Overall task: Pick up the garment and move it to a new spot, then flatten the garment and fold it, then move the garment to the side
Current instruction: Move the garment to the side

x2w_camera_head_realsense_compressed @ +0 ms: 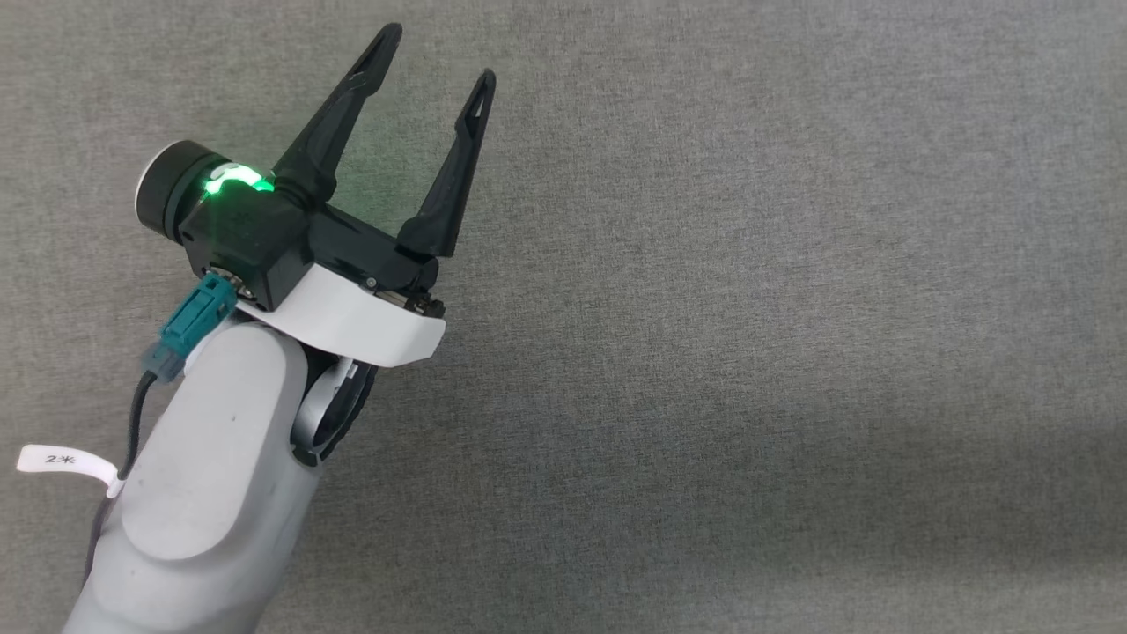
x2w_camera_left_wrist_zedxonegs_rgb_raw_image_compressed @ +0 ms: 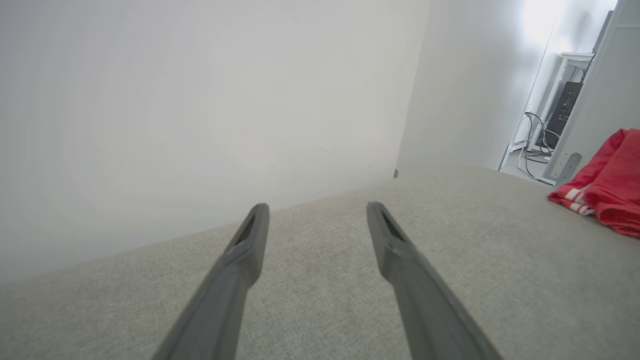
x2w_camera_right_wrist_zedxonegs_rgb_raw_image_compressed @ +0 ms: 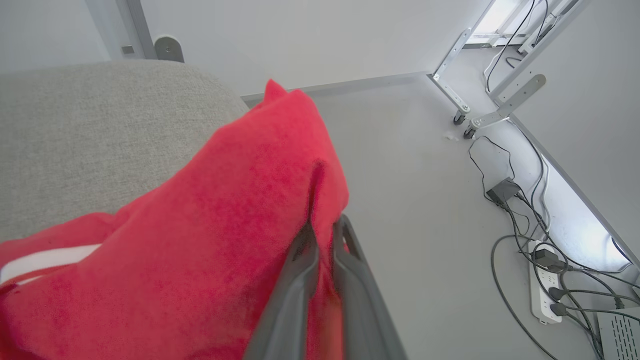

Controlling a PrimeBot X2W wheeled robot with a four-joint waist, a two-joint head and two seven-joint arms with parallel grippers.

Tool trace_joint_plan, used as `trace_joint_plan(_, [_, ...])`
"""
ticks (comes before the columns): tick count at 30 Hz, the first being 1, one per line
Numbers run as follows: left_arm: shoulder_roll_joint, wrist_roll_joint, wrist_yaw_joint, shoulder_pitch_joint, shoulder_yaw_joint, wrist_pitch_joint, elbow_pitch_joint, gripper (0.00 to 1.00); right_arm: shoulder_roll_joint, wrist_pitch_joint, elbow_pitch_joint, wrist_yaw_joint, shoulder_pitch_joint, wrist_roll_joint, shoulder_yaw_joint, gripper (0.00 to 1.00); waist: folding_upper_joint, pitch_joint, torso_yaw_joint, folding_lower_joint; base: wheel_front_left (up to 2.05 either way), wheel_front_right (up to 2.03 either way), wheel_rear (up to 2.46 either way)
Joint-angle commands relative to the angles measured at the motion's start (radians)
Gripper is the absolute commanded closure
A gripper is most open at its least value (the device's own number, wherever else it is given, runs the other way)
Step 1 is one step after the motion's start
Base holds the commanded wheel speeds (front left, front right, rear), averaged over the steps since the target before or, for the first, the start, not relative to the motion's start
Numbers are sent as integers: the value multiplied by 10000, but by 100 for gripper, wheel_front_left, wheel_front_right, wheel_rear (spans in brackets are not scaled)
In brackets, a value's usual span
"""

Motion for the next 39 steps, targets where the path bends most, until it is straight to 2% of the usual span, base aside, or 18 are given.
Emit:
trace_joint_plan(1, [66, 0, 8, -135, -35, -50, -21, 0, 57, -131, 161, -27, -169, -78, 48, 100, 0, 109, -34, 0, 0, 0, 0])
trace_joint_plan(7, [173, 23, 8, -254, -100, -48, -37, 0, 113, -972, 1514, -27, -985, -993, 175, 100, 0, 221, -91, 0, 0, 0, 0])
trace_joint_plan(10, [179, 17, 8, -181, -63, -50, 1, 0, 245, -1222, 1961, -27, -1279, -1093, 315, 100, 0, 203, -85, 0, 0, 0, 0])
trace_joint_plan(12, [152, 4, 8, -91, -34, -50, 49, 0, 231, -1343, 2192, -27, -1415, -1154, 467, 56, 0, 138, -72, 0, 0, 0, 0])
trace_joint_plan(13, [119, -5, 8, -33, -9, -50, 64, 0, 220, -1375, 2308, -27, -1471, -1163, 520, 11, 0, 79, -60, 0, 0, 0, 0])
trace_joint_plan(14, [84, -15, 8, 29, 15, -50, 81, 0, 214, -1427, 2411, -27, -1498, -1168, 600, 0, 0, 10, -47, 0, 0, 0, 0])
trace_joint_plan(24, [-381, -105, 8, 942, 471, -50, 330, 0, -22, -1574, 2969, -27, -1316, -1083, 1671, 0, 0, -1139, 254, 0, 0, 0, 0])
trace_joint_plan(32, [-723, -182, 8, 2351, 1059, -50, 921, 0, 844, -1848, 2429, -27, -495, -787, 3543, 0, 0, -2600, 534, 0, 0, 0, 0])
trace_joint_plan(39, [-942, -189, 8, 3904, 1602, -48, 1505, 0, 1789, -2849, 1586, -27, 995, 5, 5317, 0, 0, -4056, 879, 0, 0, 0, 0])
